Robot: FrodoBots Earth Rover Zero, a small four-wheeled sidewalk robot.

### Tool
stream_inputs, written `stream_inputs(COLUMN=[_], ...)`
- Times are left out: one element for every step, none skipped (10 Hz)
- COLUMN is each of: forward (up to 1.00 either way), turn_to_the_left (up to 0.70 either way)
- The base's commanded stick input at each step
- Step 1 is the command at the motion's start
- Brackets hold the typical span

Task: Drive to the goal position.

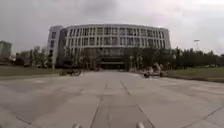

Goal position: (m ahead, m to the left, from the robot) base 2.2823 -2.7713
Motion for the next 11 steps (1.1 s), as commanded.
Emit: stream_inputs(forward=[0.50,0.50,0.50,0.50,0.50,0.50,0.50,0.50,0.50,0.50,0.50], turn_to_the_left=[0.00,0.00,0.00,0.00,0.08,0.19,0.23,0.24,0.25,0.25,0.23])
